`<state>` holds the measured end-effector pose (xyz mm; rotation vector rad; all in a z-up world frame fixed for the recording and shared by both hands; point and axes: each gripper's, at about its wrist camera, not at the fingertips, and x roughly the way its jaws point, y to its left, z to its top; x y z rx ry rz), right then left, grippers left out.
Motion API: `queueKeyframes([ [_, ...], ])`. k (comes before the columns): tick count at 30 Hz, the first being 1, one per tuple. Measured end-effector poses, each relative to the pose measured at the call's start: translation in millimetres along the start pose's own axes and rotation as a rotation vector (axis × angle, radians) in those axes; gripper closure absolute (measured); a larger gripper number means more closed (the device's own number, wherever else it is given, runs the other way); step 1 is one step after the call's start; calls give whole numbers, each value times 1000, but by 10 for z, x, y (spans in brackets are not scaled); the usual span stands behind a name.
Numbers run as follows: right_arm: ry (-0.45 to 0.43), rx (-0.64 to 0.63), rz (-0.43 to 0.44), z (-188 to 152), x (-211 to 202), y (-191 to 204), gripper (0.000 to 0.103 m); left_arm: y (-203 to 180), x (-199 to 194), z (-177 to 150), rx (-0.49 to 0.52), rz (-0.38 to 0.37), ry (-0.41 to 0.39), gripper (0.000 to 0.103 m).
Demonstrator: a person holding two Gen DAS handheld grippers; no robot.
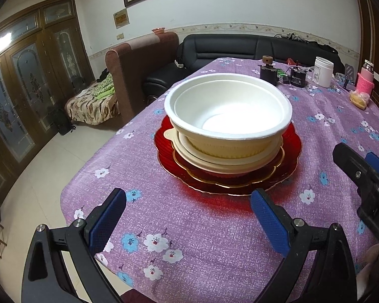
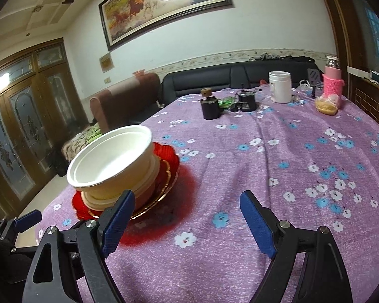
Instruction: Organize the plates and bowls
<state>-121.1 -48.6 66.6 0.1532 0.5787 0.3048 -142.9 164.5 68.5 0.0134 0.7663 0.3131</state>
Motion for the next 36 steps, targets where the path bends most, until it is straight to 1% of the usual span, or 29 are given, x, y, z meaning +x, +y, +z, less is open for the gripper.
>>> queueKeyframes([
  [7, 27, 19, -26, -13, 70, -68, 14, -3, 38, -21, -2, -5, 13, 4],
  [14, 82, -6, -49, -61, 191, -40, 14, 3, 74, -35, -3, -10, 24, 4],
  [18, 85, -12, -55, -66, 194, -28, 14, 3, 97, -34, -4, -16, 29, 4],
  [26, 121, -26, -72, -83, 240, 13, 14, 14, 141, -42, -8, -22, 36, 4],
  [28, 122, -27, -75, -85, 233, 21, 14, 25, 133, -46, -11, -17, 28, 4],
  [36, 124, -48, -60, -123, 220, 112, 14, 153, -47, -37, -51, 19, -63, 4],
])
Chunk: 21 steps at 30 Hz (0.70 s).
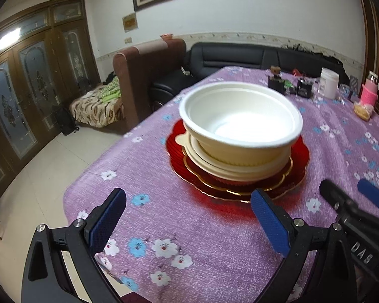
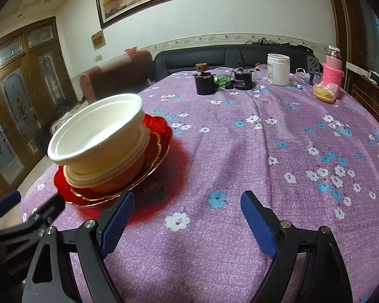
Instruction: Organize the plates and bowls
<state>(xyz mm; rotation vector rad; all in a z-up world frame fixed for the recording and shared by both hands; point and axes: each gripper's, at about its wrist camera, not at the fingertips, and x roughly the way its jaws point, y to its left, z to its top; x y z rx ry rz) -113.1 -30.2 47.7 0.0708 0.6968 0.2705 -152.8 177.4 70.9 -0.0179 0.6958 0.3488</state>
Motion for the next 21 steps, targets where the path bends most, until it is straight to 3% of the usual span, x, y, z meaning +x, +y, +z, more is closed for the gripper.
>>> queueKeyframes([
  [21, -14, -71, 27, -125, -111, 214, 13, 145, -275, -2, -45, 54, -114, 4],
])
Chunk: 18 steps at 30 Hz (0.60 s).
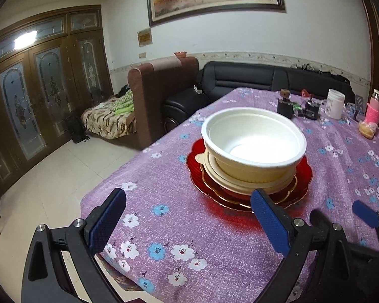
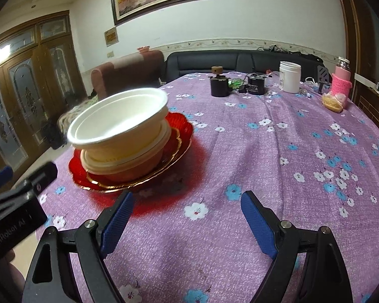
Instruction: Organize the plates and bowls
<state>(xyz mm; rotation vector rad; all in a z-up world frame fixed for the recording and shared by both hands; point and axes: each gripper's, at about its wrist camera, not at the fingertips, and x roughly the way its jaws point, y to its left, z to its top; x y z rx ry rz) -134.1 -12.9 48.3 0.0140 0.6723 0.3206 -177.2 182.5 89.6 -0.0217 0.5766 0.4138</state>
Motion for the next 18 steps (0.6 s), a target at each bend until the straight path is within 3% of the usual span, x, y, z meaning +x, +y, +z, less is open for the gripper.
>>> queueKeyframes([
  [4, -4, -36, 16, -42, -43, 98, 13, 75, -189, 36, -25, 43, -78, 0],
  [6, -9, -51, 29, -60, -70, 146, 13, 145, -251, 68, -52, 25, -98, 0],
  [11, -36, -92, 62, -91, -159, 268, 13, 198, -200, 127, -81, -78, -36, 0],
  [18, -61, -120, 80, -110, -228, 324, 12, 113, -121, 95, -53, -113, 26, 0],
])
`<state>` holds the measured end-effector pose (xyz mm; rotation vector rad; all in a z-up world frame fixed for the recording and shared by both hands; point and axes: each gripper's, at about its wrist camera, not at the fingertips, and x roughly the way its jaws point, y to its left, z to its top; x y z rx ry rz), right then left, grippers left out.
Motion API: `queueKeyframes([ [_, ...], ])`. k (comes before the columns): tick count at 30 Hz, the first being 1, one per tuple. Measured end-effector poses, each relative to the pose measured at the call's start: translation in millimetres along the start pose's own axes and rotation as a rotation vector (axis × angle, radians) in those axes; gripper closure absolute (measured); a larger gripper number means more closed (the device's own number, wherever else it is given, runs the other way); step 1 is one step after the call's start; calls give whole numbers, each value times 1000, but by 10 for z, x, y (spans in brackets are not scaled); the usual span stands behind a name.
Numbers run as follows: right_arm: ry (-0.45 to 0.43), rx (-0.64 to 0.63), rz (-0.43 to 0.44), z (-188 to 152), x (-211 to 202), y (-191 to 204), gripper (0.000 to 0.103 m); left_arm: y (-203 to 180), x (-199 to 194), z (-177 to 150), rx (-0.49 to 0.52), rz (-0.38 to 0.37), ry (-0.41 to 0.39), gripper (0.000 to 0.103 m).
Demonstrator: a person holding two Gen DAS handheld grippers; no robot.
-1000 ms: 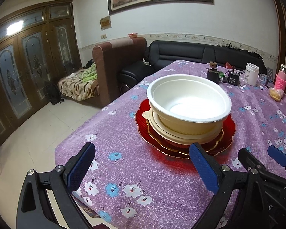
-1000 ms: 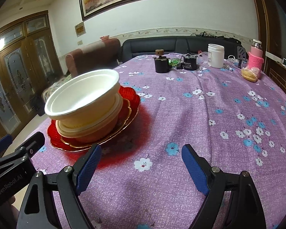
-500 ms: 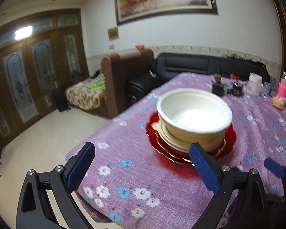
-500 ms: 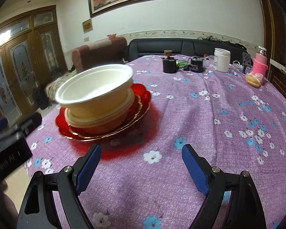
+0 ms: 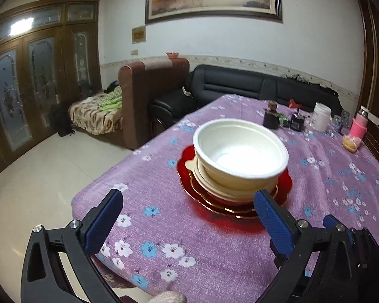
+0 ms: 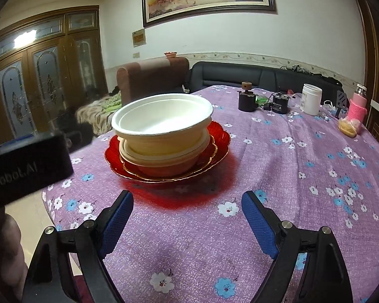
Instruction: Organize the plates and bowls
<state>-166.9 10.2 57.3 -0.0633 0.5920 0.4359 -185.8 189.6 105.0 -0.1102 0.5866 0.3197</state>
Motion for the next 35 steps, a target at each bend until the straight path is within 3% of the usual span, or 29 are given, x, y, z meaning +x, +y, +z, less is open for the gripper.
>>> queueKeyframes([
  [8, 4, 2, 14, -17, 19, -5, 12, -60, 177, -79, 28, -10, 92, 0],
  [16, 17, -10, 26, -39, 68, 31, 12, -9, 257, -107, 12, -20, 122, 0],
  [26, 30, -25, 46, -40, 127, 79, 11, 61, 359, -111, -4, -14, 147, 0],
  [35, 60, 47, 113, 119, 174, -86, 11, -6, 338, 158, 25, -5, 114, 0],
])
